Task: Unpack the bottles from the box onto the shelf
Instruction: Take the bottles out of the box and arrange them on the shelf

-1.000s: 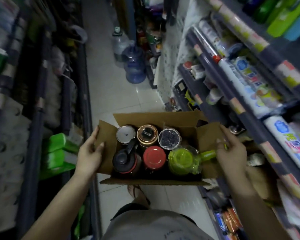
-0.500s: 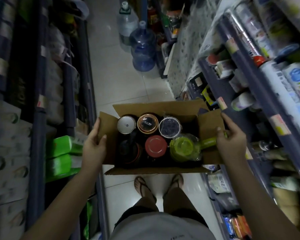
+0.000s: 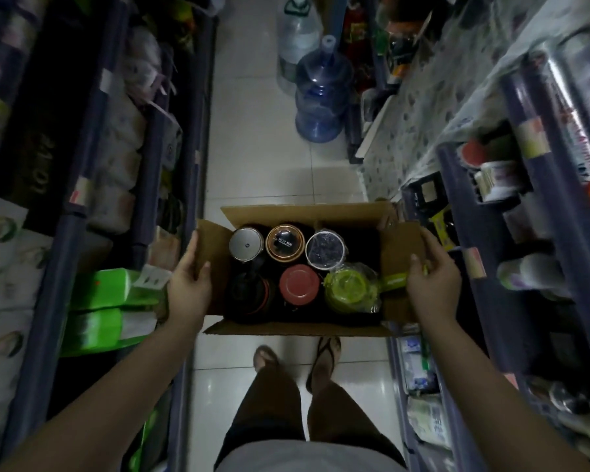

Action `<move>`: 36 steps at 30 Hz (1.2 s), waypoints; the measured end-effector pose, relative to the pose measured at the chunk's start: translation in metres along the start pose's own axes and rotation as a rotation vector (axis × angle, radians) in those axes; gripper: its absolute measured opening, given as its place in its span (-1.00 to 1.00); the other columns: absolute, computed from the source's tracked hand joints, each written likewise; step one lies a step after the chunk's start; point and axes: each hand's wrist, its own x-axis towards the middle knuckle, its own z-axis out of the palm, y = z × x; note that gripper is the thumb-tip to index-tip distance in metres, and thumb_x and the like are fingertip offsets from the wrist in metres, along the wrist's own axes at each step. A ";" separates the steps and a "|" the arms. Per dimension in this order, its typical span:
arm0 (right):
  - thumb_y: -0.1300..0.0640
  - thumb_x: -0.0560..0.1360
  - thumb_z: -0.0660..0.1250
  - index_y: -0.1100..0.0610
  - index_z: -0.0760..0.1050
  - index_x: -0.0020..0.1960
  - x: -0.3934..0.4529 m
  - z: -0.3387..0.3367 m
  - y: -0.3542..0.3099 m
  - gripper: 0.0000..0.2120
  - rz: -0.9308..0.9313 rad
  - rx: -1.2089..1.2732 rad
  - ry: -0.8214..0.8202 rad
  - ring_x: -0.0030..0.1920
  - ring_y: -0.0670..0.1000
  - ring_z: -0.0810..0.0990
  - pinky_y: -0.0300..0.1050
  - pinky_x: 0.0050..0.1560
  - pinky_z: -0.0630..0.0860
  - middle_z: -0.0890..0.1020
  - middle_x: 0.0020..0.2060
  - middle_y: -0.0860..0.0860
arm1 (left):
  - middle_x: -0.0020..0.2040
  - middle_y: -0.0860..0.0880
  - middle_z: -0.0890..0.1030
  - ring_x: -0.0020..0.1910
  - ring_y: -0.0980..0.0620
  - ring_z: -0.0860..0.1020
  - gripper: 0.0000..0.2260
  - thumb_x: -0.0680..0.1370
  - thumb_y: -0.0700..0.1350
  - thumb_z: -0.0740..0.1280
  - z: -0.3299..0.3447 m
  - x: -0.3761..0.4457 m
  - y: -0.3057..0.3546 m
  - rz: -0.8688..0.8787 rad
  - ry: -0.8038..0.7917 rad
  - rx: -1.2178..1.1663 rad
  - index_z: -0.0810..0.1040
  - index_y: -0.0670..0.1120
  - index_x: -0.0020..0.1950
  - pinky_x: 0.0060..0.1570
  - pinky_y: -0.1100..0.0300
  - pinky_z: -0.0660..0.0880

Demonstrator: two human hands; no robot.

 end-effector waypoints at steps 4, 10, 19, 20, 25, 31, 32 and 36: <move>0.31 0.58 0.18 0.06 0.38 0.41 0.031 0.041 0.031 -0.57 0.076 0.028 0.015 0.10 -0.13 0.46 -0.59 -0.17 0.35 0.50 0.11 -0.08 | 0.29 0.08 0.43 0.27 0.13 0.38 -0.51 0.59 -0.29 0.21 0.032 0.032 -0.032 -0.007 0.063 0.123 0.29 0.04 0.48 0.19 0.37 0.31; 0.31 0.57 0.18 0.05 0.37 0.42 0.076 0.122 0.124 -0.56 0.143 -0.076 -0.010 0.15 -0.05 0.49 -0.26 0.06 0.39 0.54 0.27 0.09 | 0.40 -0.06 0.45 0.35 -0.08 0.40 -0.50 0.60 -0.23 0.19 0.089 0.093 -0.126 -0.110 0.043 0.190 0.28 0.20 0.46 0.31 0.06 0.35; 0.29 0.57 0.19 -0.08 0.38 0.39 0.127 0.224 0.281 -0.54 0.245 -0.068 -0.010 0.23 0.01 0.50 -0.09 0.20 0.45 0.53 0.29 0.06 | 0.43 -0.01 0.41 0.39 -0.04 0.37 -0.50 0.60 -0.24 0.19 0.162 0.154 -0.270 -0.085 0.027 0.296 0.25 0.14 0.49 0.37 -0.02 0.34; 0.30 0.56 0.20 -0.09 0.39 0.38 0.131 0.234 0.296 -0.53 0.243 -0.069 -0.006 0.21 0.00 0.51 -0.10 0.19 0.46 0.54 0.27 0.03 | 0.42 0.00 0.41 0.36 0.02 0.36 -0.49 0.60 -0.25 0.19 0.168 0.161 -0.285 -0.065 0.013 0.313 0.25 0.12 0.49 0.36 0.05 0.33; 0.29 0.54 0.21 -0.12 0.41 0.36 0.145 0.275 0.364 -0.52 0.328 -0.080 0.036 -0.22 -0.17 0.52 -0.16 -0.05 0.49 0.60 -0.04 -0.02 | 0.34 0.18 0.35 0.33 0.12 0.35 -0.46 0.58 -0.28 0.19 0.193 0.190 -0.352 -0.018 -0.075 0.331 0.23 0.11 0.50 0.33 0.22 0.28; 0.23 0.56 0.20 -0.21 0.37 0.35 0.152 0.305 0.418 -0.53 0.354 -0.116 -0.004 -0.30 -0.11 0.51 -0.11 -0.12 0.49 0.57 -0.28 0.00 | 0.41 0.10 0.38 0.33 0.14 0.33 -0.49 0.59 -0.28 0.17 0.226 0.198 -0.400 -0.052 -0.067 0.370 0.23 0.06 0.51 0.31 0.26 0.26; 0.23 0.56 0.19 -0.22 0.37 0.35 0.154 0.307 0.423 -0.53 0.349 -0.119 -0.008 -0.28 -0.11 0.52 -0.11 -0.12 0.51 0.59 -0.25 0.01 | 0.43 0.05 0.38 0.35 0.10 0.34 -0.49 0.60 -0.27 0.17 0.229 0.197 -0.407 -0.073 -0.066 0.365 0.22 0.07 0.51 0.31 0.25 0.27; 0.24 0.57 0.19 -0.22 0.35 0.37 0.157 0.309 0.439 -0.52 0.351 -0.107 -0.053 -0.25 -0.09 0.56 -0.17 -0.20 0.54 0.63 -0.16 0.05 | 0.45 0.02 0.37 0.41 -0.04 0.35 -0.49 0.61 -0.24 0.16 0.235 0.194 -0.432 -0.117 -0.068 0.362 0.19 0.11 0.51 0.36 0.14 0.29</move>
